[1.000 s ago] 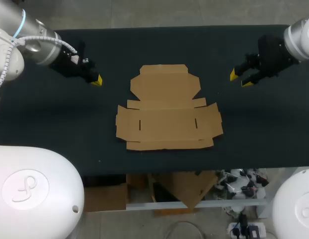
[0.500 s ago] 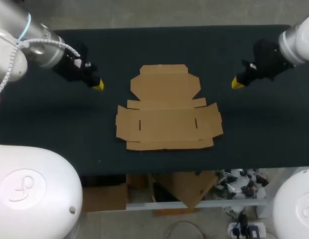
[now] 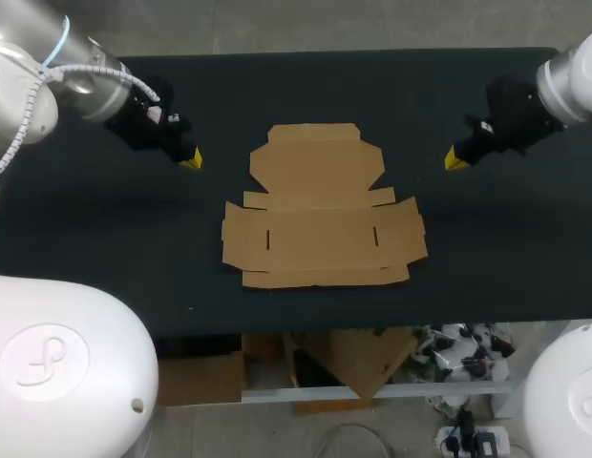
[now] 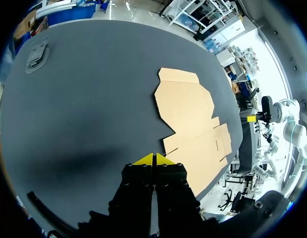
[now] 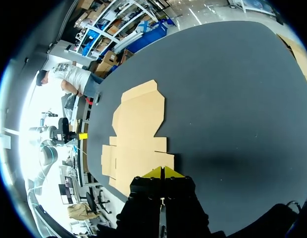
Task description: Assemble the packaging by folding the flat box into shape, placing the metal phone stand inside, and closing the box properly
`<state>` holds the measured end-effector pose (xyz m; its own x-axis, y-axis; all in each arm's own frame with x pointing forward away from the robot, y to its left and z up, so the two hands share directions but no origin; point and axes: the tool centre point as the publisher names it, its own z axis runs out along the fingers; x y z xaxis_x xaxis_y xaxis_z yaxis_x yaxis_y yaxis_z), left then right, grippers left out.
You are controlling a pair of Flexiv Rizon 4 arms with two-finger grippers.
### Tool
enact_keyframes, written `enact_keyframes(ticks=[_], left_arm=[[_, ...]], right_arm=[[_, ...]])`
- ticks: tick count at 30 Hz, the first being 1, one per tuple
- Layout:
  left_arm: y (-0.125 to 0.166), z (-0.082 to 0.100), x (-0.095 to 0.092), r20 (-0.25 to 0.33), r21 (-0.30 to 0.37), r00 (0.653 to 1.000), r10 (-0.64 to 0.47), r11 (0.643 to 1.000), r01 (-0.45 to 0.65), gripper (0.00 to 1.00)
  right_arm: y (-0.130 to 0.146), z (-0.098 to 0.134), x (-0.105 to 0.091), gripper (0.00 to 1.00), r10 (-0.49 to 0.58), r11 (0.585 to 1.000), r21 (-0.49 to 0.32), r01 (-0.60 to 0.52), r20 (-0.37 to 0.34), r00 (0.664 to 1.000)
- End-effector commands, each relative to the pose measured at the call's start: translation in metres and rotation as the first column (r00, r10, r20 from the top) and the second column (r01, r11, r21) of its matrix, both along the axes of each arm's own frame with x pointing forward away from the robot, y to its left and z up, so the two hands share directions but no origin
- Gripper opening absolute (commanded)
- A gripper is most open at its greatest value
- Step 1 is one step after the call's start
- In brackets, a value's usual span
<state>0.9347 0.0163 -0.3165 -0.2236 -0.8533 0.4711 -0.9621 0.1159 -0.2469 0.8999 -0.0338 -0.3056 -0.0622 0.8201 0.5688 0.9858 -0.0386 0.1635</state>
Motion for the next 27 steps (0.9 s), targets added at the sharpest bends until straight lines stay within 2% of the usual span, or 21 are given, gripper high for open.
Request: enact_keyframes(ticks=[1,5,12,22,27], left_arm=[[-0.001,0.001,0.000,-0.002,0.005,1.000,0.001,1.000,-0.001,0.00],[-0.005,-0.005,0.001,0.012,0.036,1.000,-0.011,0.999,0.011,0.00],[-0.007,-0.013,0.000,0.036,0.022,0.999,-0.040,0.999,0.039,0.00],[-0.010,-0.028,0.000,0.056,0.001,0.997,-0.051,0.999,0.051,0.00],[-0.018,-0.034,-0.003,0.067,0.005,0.997,-0.034,0.999,0.033,0.00]], right_arm=[[-0.001,0.001,0.000,0.00,0.003,1.000,0.004,-0.003,-0.002,1.000],[0.002,-0.002,0.000,0.00,0.006,1.000,-0.007,-0.006,0.011,1.000],[0.012,-0.016,-0.001,0.00,0.034,0.998,-0.045,-0.032,0.042,0.999],[0.012,-0.036,-0.001,0.00,0.070,0.997,-0.042,-0.067,0.071,0.995],[0.011,-0.045,0.004,0.00,0.071,0.997,-0.029,-0.069,0.064,0.995]])
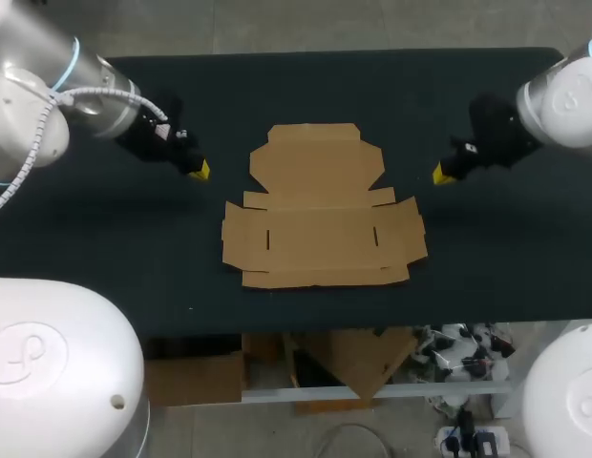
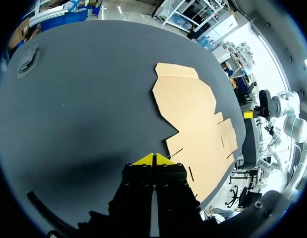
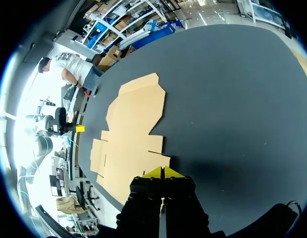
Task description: Assemble the packaging by folding the flat box into shape, placing the metal phone stand inside, and closing the box properly
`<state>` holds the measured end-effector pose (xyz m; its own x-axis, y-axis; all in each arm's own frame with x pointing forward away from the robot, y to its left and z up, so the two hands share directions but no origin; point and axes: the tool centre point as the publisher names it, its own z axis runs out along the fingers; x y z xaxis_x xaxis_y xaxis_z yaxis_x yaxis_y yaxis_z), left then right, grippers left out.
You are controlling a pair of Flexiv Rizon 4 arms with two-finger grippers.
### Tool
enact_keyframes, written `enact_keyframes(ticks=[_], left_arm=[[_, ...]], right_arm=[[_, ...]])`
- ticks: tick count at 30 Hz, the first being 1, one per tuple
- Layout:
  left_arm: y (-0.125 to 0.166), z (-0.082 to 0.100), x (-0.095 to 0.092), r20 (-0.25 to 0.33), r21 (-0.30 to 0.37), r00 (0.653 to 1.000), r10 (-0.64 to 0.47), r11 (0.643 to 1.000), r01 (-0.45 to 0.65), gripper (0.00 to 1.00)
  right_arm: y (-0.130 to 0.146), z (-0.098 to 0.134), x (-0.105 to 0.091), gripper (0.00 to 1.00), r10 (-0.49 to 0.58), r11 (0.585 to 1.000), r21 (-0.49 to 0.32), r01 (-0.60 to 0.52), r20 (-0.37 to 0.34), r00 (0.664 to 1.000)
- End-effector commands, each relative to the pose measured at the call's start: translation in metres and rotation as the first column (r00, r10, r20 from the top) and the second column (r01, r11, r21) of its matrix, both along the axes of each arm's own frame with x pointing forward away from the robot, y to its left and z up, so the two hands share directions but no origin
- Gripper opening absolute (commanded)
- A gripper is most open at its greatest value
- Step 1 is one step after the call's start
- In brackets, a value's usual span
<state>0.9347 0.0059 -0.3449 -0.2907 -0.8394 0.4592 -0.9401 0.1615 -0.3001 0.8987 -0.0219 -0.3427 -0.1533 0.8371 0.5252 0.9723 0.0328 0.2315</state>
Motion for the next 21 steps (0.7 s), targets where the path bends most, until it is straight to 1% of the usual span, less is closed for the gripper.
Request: enact_keyframes(ticks=[1,8,13,14,16,17,19,20,21], left_arm=[[-0.009,-0.006,-0.004,0.019,0.006,1.000,0.019,1.000,-0.019,0.00],[-0.015,-0.016,-0.002,0.044,0.012,0.999,0.016,1.000,-0.016,0.00],[-0.015,-0.022,0.000,0.040,0.008,0.999,0.021,1.000,-0.021,0.00],[-0.015,-0.023,0.001,0.038,0.016,0.999,0.017,1.000,-0.018,0.00],[-0.015,-0.023,0.004,0.020,0.043,1.000,-0.014,0.999,0.014,0.00],[-0.013,-0.022,0.006,0.008,0.055,1.000,-0.027,0.998,0.027,0.00],[-0.013,-0.022,0.006,0.008,0.055,1.000,-0.027,0.998,0.027,0.02],[-0.013,-0.022,0.006,0.008,0.055,1.000,-0.027,0.998,0.027,0.00],[-0.013,-0.022,0.006,0.008,0.055,1.000,-0.027,0.998,0.027,0.00]], right_arm=[[-0.001,-0.009,0.006,0.00,0.008,1.000,0.018,-0.008,-0.005,1.000],[0.002,-0.018,0.015,0.00,0.030,0.999,0.031,-0.030,-0.013,0.999],[0.004,-0.024,0.020,0.00,0.052,0.998,0.042,-0.052,0.003,0.999],[0.005,-0.025,0.021,0.00,0.053,0.998,0.043,-0.053,0.003,0.999],[0.005,-0.027,0.023,0.00,0.054,0.997,0.058,-0.054,-0.001,0.999],[0.004,-0.028,0.024,0.00,0.038,0.997,0.069,-0.037,-0.015,0.999],[0.002,-0.028,0.024,0.00,0.033,0.997,0.075,-0.030,-0.028,0.999],[0.002,-0.028,0.024,0.00,0.033,0.997,0.075,-0.030,-0.028,0.999],[0.002,-0.028,0.024,0.00,0.033,0.997,0.075,-0.030,-0.028,0.999]])
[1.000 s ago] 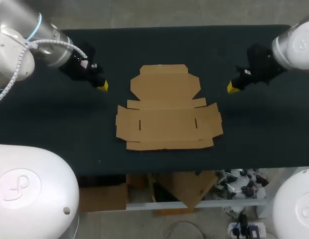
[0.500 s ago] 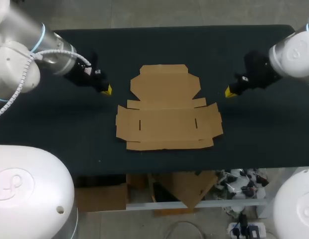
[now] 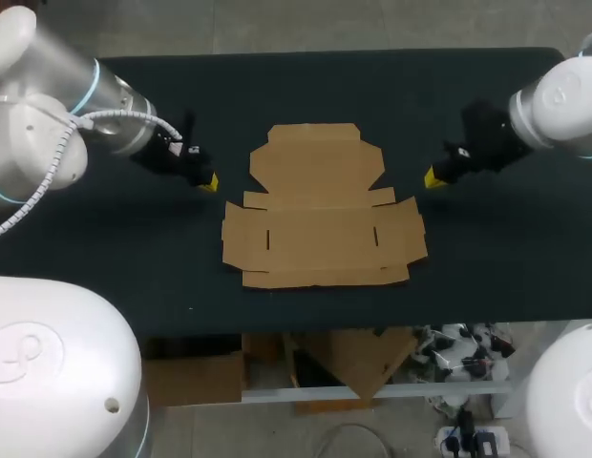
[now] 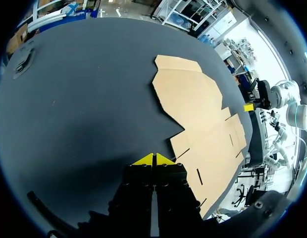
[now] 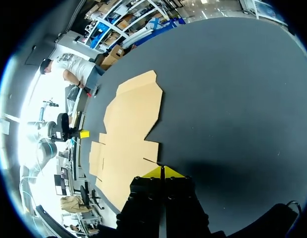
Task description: Assemble the packaging by folding the flat box into shape, placing the metal phone stand inside, and closing the box properly
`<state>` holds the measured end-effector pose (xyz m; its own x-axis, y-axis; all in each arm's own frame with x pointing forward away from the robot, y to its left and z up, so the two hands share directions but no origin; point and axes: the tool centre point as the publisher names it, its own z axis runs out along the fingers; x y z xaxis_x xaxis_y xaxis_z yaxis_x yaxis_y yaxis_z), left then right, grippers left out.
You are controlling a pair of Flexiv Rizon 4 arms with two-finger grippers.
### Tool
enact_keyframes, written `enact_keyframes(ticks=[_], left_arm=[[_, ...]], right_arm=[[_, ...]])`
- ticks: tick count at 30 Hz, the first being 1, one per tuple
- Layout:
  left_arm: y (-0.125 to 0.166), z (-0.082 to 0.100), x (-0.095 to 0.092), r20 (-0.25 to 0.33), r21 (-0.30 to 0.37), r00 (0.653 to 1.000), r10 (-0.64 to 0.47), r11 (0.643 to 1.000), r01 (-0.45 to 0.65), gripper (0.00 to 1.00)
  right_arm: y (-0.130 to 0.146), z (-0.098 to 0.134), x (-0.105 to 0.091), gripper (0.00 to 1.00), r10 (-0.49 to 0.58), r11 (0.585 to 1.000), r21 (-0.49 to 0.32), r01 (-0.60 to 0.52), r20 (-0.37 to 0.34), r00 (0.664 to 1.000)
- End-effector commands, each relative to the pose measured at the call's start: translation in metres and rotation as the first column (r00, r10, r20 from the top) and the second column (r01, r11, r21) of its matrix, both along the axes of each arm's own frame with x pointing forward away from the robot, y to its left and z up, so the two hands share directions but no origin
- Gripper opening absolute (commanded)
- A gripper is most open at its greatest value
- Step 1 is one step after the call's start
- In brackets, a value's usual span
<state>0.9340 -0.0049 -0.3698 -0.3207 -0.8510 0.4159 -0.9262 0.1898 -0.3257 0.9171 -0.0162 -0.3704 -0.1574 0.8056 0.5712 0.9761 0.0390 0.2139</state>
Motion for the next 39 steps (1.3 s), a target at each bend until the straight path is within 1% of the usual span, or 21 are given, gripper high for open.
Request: enact_keyframes(ticks=[1,20,32,39], left_arm=[[-0.002,0.003,0.007,-0.026,0.017,1.000,-0.009,1.000,0.009,0.00],[-0.002,0.003,0.007,-0.026,0.017,1.000,-0.009,1.000,0.009,0.00],[-0.015,-0.007,0.007,-0.030,0.007,0.999,-0.041,0.999,0.042,0.00],[-0.019,-0.015,0.006,-0.041,-0.001,0.997,-0.060,0.998,0.060,0.00]], right_arm=[[-0.004,-0.001,0.005,0.00,0.013,1.000,0.022,-0.013,-0.009,1.000],[-0.004,-0.001,0.005,0.00,0.013,1.000,0.022,-0.013,-0.009,1.000],[0.004,-0.025,0.015,0.00,0.027,0.999,0.046,-0.026,-0.032,0.999],[0.007,-0.030,0.020,0.00,0.050,0.997,0.056,-0.048,-0.032,0.998]])
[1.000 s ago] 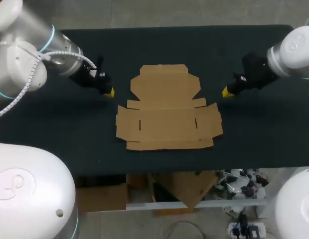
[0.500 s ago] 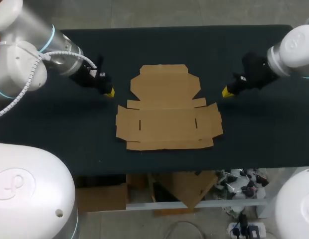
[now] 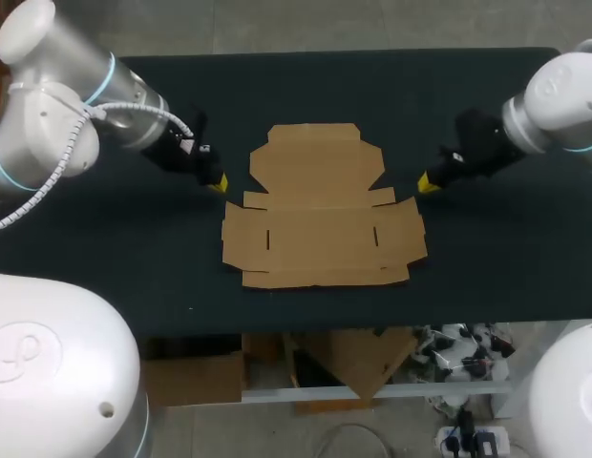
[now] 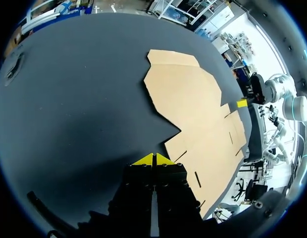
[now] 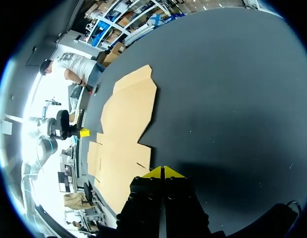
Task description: Assemble the packaging by folding the flat box into shape, placing the metal phone stand inside, and closing the box properly
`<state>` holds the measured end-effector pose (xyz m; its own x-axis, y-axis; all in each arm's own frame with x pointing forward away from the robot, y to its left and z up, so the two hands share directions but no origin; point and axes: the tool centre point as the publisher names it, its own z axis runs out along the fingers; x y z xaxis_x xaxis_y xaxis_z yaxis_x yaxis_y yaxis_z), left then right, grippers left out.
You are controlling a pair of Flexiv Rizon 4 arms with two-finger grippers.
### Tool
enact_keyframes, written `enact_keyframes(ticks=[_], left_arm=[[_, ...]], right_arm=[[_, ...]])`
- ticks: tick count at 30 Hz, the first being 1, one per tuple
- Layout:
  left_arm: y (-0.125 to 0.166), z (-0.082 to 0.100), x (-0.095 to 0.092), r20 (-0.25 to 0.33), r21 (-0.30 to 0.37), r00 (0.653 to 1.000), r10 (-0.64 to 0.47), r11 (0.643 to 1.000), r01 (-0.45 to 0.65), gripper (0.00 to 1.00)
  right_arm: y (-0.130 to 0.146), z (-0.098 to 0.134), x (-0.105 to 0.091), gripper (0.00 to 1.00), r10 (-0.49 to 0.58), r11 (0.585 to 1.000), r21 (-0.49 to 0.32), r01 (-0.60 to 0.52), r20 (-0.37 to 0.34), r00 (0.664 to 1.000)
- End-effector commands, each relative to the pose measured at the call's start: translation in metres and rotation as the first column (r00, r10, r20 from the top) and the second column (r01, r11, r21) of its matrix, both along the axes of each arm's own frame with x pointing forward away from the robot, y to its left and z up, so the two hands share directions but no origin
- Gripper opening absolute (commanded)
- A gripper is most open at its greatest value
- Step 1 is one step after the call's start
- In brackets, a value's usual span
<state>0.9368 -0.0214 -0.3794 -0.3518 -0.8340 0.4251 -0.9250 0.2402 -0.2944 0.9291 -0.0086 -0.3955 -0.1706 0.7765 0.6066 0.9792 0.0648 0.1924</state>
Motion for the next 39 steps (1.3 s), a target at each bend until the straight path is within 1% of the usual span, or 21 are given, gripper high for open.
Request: enact_keyframes(ticks=[1,11,16,24,33,39], left_arm=[[-0.002,-0.007,0.003,-0.009,-0.010,1.000,-0.009,1.000,0.009,0.00],[-0.001,-0.014,0.002,-0.002,-0.039,1.000,-0.011,0.999,0.011,0.00],[-0.001,-0.016,0.002,-0.008,-0.050,1.000,-0.015,0.999,0.015,0.00],[-0.001,-0.021,0.003,-0.020,-0.063,1.000,-0.020,0.998,0.019,0.00],[-0.001,-0.023,0.003,-0.024,-0.068,0.999,-0.026,0.997,0.024,0.00],[-0.001,-0.024,0.003,-0.030,-0.074,0.999,-0.034,0.997,0.032,0.00]], right_arm=[[0.000,-0.007,0.010,0.00,0.020,1.000,0.019,-0.020,-0.009,1.000],[0.013,-0.016,0.017,0.00,0.046,0.998,0.034,-0.045,-0.014,0.999],[0.019,-0.019,0.017,0.00,0.053,0.998,0.028,-0.052,-0.018,0.998],[0.027,-0.024,0.017,0.00,0.069,0.997,0.040,-0.068,-0.015,0.998],[0.029,-0.030,0.016,0.00,0.074,0.996,0.051,-0.073,-0.008,0.997],[0.031,-0.032,0.018,0.00,0.077,0.995,0.057,-0.076,-0.009,0.997]])
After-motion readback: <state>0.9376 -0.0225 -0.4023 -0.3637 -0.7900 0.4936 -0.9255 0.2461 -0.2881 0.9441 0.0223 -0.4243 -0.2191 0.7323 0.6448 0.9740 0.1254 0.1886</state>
